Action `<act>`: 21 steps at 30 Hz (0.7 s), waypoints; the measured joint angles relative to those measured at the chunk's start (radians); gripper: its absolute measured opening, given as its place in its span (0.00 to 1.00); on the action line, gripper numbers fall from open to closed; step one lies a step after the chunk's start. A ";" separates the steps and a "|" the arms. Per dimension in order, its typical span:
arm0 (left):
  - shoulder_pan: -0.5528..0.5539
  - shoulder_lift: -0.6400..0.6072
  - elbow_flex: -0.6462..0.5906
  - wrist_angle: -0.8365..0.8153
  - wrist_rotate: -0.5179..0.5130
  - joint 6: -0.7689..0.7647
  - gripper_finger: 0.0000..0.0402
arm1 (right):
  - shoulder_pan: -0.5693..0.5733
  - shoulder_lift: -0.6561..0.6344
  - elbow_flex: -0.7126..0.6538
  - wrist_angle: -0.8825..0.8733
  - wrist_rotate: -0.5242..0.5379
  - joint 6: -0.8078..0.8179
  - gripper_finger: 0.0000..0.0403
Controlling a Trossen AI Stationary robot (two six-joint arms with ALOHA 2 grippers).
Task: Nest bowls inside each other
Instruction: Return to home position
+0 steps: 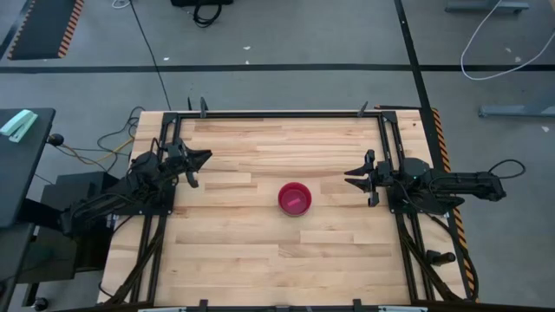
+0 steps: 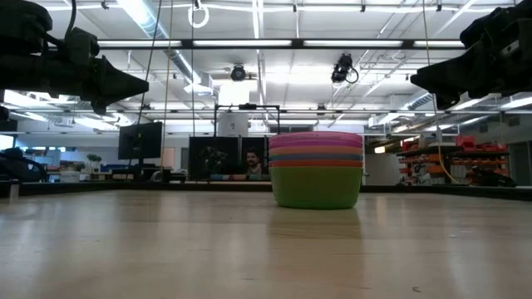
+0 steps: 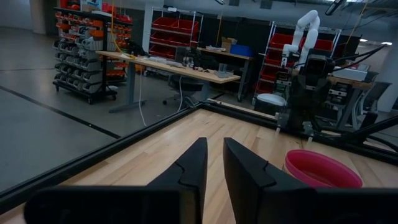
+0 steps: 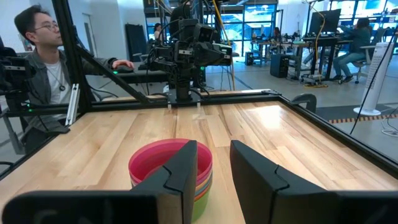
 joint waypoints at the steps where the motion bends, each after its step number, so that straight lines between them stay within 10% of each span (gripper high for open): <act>1: 0.000 0.000 0.000 0.000 0.000 0.000 0.15 | 0.000 0.000 0.000 0.000 0.000 0.000 0.26; 21: 0.000 0.000 0.000 0.000 0.000 0.000 0.15 | 0.000 0.000 0.000 0.000 0.000 0.000 0.26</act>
